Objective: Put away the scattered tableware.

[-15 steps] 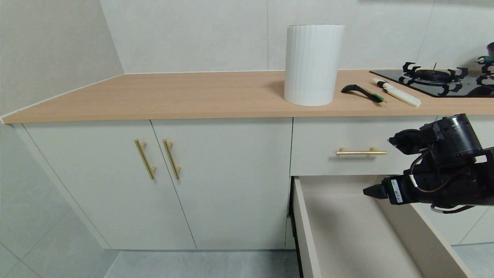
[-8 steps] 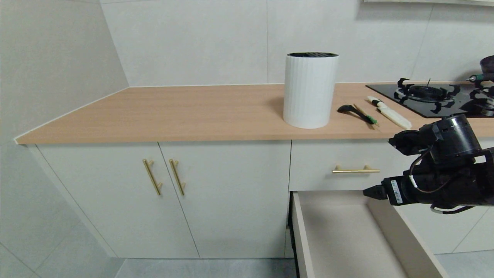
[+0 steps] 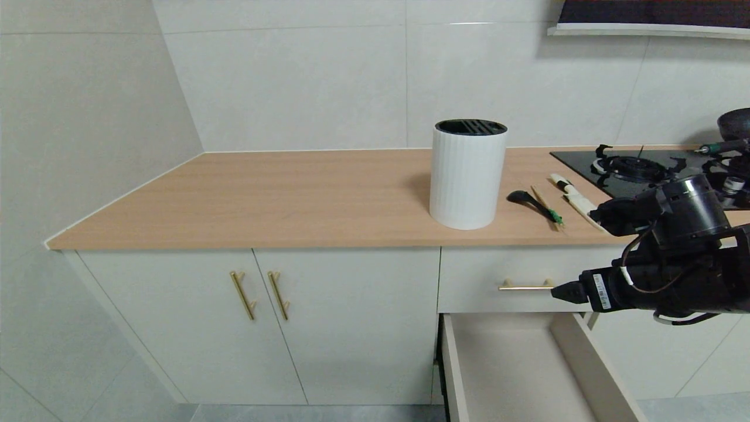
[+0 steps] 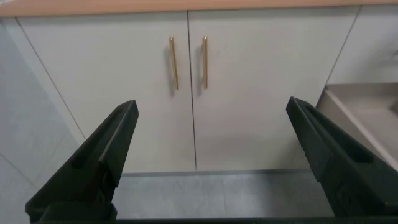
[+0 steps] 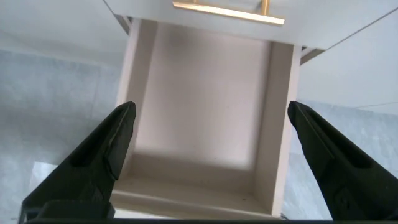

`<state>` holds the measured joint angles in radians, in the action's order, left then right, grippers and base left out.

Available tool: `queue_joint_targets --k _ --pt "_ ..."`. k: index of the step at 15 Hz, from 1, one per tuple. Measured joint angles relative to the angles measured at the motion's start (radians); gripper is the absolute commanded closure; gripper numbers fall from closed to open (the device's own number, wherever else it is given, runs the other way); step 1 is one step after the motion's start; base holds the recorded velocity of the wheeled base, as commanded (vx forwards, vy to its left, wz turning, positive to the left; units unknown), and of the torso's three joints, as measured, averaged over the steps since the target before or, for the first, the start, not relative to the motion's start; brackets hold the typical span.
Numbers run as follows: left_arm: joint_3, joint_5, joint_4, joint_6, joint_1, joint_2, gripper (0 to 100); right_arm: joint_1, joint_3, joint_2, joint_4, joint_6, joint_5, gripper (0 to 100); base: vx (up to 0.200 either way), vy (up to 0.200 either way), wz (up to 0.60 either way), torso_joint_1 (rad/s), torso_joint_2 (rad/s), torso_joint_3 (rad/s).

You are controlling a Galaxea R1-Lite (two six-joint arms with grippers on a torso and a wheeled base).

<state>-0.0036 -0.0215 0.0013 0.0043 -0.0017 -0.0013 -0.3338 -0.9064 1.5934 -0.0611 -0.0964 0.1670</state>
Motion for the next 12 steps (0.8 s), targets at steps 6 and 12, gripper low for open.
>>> queue_joint_targets --k 6,12 --pt "0.000 0.000 0.002 0.000 0.000 0.000 0 0.016 -0.049 -0.009 0.106 0.003 0.002 0 0.000 0.000 0.00 0.019 -0.04 -0.025" --pt "0.000 0.000 0.002 0.000 0.000 0.000 0 0.101 -0.497 0.161 -0.112 -0.005 -0.006 0 0.000 0.000 0.00 0.000 0.00 0.000"
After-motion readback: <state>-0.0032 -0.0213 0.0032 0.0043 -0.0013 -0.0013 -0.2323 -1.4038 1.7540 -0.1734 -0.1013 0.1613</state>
